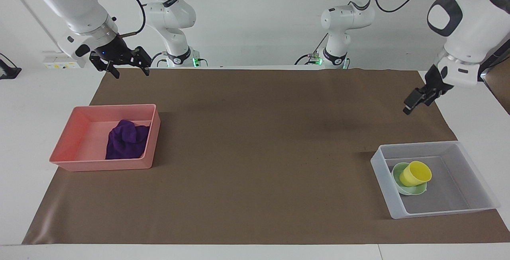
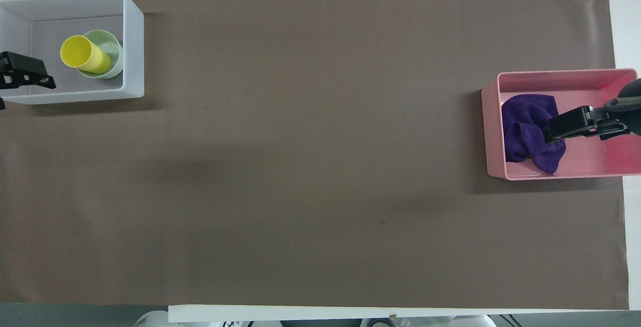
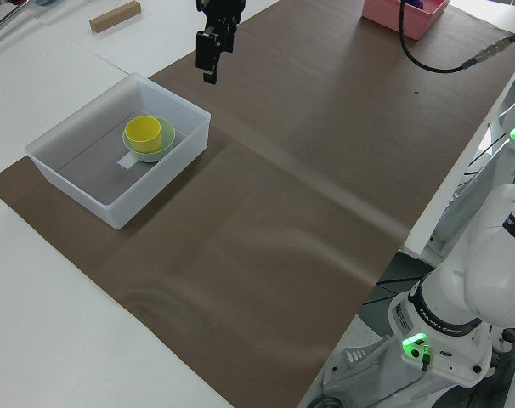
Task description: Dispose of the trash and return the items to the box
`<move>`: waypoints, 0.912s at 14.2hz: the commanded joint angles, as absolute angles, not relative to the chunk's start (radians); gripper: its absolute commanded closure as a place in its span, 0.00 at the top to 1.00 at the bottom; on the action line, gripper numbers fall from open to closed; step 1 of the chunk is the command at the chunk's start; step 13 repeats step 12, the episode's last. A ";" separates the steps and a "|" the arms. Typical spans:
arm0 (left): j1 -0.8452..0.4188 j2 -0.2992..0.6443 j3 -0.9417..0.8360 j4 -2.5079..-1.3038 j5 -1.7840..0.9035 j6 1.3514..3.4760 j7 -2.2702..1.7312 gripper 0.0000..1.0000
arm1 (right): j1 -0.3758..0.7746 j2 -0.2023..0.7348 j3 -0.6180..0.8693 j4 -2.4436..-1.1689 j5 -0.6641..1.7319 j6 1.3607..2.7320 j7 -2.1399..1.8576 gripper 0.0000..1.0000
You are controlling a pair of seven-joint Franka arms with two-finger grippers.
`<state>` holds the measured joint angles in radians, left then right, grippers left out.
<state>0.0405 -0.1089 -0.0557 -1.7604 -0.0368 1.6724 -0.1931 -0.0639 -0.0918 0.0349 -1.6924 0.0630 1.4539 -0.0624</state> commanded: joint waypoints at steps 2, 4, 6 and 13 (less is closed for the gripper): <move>0.028 -0.192 -0.051 -1.779 -0.021 1.595 0.001 1.00 | -0.080 -0.114 0.043 -1.712 0.061 1.453 -0.069 1.00; 0.022 -0.187 -0.076 -1.755 -0.012 1.592 0.011 1.00 | -0.078 -0.114 0.043 -1.712 0.061 1.453 -0.071 1.00; 0.012 -0.178 -0.098 -1.750 -0.008 1.592 0.047 1.00 | -0.078 -0.114 0.043 -1.712 0.061 1.453 -0.071 1.00; 0.006 -0.100 -0.104 -1.641 0.008 1.542 0.048 1.00 | -0.080 -0.114 0.043 -1.710 0.061 1.453 -0.069 1.00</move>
